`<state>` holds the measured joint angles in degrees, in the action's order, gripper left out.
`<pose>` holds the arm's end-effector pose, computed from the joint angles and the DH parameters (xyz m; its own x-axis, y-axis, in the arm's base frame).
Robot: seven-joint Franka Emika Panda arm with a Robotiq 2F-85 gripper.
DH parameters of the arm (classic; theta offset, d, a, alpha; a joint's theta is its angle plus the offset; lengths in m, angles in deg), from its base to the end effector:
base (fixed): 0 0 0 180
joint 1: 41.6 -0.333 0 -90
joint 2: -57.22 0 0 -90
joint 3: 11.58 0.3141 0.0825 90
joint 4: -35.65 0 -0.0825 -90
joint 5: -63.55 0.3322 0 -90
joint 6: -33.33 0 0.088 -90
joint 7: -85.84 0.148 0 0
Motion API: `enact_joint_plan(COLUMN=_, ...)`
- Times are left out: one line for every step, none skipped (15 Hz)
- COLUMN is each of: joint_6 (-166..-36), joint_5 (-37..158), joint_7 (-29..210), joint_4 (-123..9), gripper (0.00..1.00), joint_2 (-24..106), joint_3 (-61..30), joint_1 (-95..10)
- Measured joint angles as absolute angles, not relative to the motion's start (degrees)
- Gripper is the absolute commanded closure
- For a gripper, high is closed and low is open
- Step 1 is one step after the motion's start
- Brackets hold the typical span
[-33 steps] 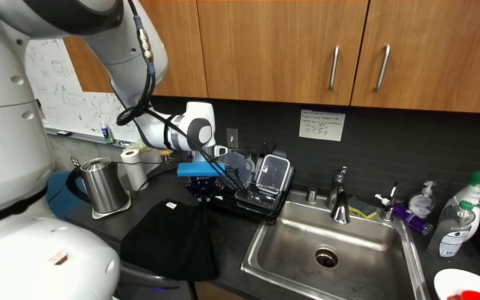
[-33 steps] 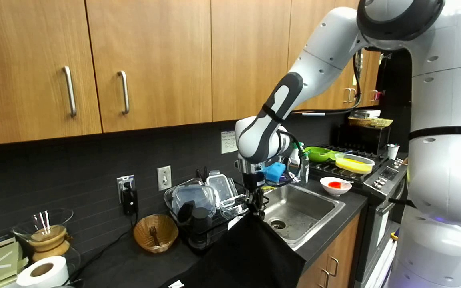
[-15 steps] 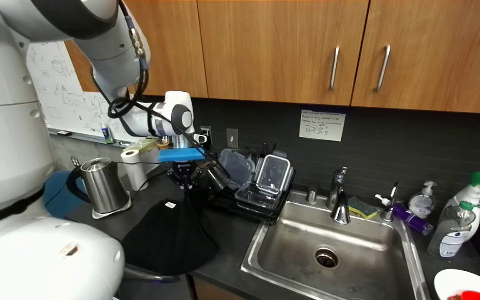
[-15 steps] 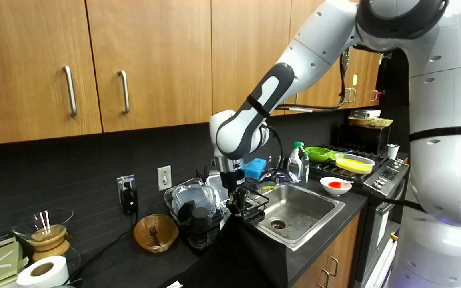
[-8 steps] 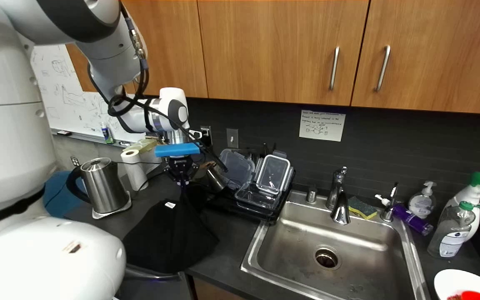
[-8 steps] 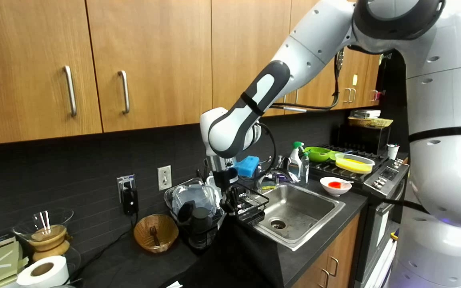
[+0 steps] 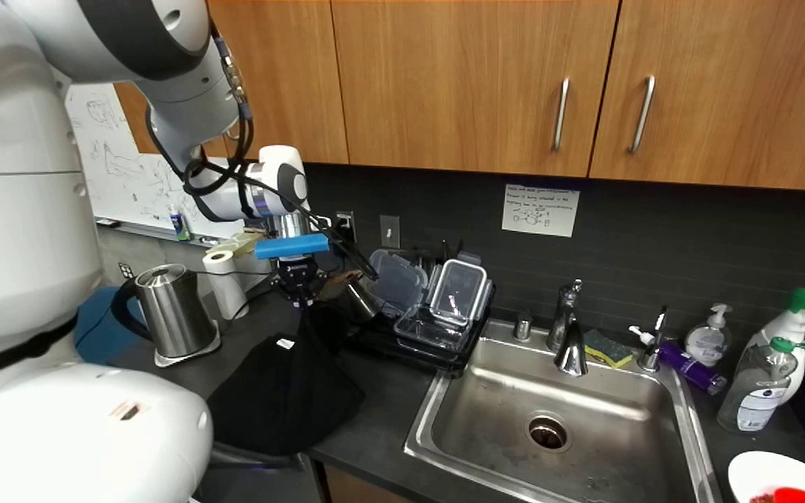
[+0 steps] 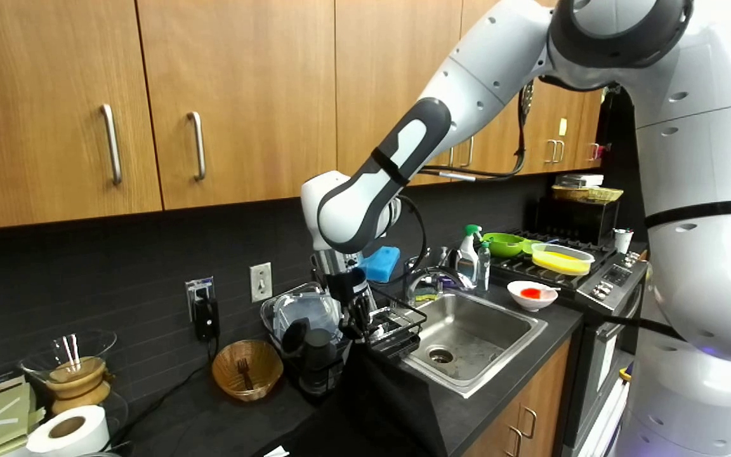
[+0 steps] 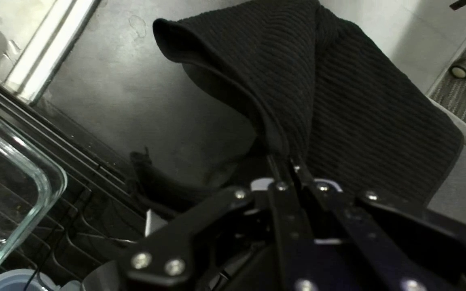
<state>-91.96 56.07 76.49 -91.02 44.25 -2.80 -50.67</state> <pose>0.4576 0.1386 0.2570 0.8189 0.5163 -0.2508 0.5355 -0.8445 0.0099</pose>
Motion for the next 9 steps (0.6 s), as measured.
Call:
enact_joint_plan(joint_6=-91.6, joint_5=55.7, joint_7=76.7, joint_4=-90.3, gripper=0.99, joint_2=43.5, joint_3=-2.7, joint_1=-50.9)
enact_joint_plan(joint_6=-91.2, joint_5=55.3, joint_7=76.9, joint_4=-89.6, gripper=0.99, joint_2=42.8, joint_3=-2.6, joint_1=-51.3)
enact_joint_plan(joint_6=-90.8, joint_5=54.8, joint_7=77.2, joint_4=-88.8, gripper=0.99, joint_2=42.0, joint_3=-2.6, joint_1=-51.6)
enact_joint_plan(joint_6=-90.2, joint_5=54.4, joint_7=77.5, joint_4=-88.0, gripper=0.99, joint_2=41.2, joint_3=-2.5, joint_1=-51.9)
enact_joint_plan(joint_6=-89.7, joint_5=54.1, joint_7=77.8, joint_4=-87.1, gripper=0.99, joint_2=40.5, joint_3=-2.4, joint_1=-52.3)
enact_joint_plan(joint_6=-89.2, joint_5=53.7, joint_7=78.2, joint_4=-86.3, gripper=0.99, joint_2=39.7, joint_3=-2.3, joint_1=-52.7)
enact_joint_plan(joint_6=-88.6, joint_5=53.4, joint_7=78.6, joint_4=-85.5, gripper=0.99, joint_2=39.1, joint_3=-2.3, joint_1=-53.1)
enact_joint_plan(joint_6=-87.9, joint_5=53.2, joint_7=78.8, joint_4=-84.6, gripper=0.99, joint_2=38.4, joint_3=-2.2, joint_1=-53.5)
enact_joint_plan(joint_6=-87.3, joint_5=53.0, joint_7=79.2, joint_4=-83.8, gripper=0.99, joint_2=37.8, joint_3=-2.1, joint_1=-53.9)
